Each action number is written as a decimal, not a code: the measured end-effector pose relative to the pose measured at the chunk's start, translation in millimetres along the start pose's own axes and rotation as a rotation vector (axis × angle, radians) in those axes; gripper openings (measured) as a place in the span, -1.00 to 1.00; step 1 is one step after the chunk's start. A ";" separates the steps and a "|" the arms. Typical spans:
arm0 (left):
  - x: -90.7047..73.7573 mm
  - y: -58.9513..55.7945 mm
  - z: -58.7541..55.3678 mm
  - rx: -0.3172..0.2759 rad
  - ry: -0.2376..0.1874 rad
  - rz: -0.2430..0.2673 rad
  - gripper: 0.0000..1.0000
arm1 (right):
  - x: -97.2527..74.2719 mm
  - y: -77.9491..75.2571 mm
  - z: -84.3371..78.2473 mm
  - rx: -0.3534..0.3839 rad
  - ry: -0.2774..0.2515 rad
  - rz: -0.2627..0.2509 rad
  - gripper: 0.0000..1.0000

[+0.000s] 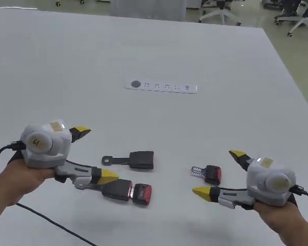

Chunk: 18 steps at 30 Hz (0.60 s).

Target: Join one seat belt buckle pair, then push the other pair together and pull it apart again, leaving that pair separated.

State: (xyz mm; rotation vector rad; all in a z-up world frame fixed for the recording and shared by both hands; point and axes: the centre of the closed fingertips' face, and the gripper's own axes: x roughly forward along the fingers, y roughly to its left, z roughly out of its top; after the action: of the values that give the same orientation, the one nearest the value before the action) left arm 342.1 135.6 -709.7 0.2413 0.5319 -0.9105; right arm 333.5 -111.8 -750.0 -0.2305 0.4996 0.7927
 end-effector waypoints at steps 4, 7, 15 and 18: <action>-12.6 -4.9 -11.0 0.000 0.010 -0.004 1.00 | -5.1 15.3 -1.0 -0.035 0.002 0.016 0.99; -23.3 -4.1 -16.6 -0.010 0.006 0.012 1.00 | -7.3 22.8 -2.7 -0.039 -0.001 0.025 1.00; -43.4 -2.5 -31.7 -0.059 -0.009 0.055 1.00 | -13.5 32.6 -6.6 -0.010 -0.017 0.002 1.00; -48.2 -2.2 -35.6 -0.076 -0.017 0.067 1.00 | -16.2 34.2 -8.0 -0.003 -0.019 -0.009 1.00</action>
State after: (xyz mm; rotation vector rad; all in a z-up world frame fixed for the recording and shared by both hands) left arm 304.6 182.2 -714.0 0.1818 0.5390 -0.8252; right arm 296.3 -101.5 -749.1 -0.2271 0.4789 0.7864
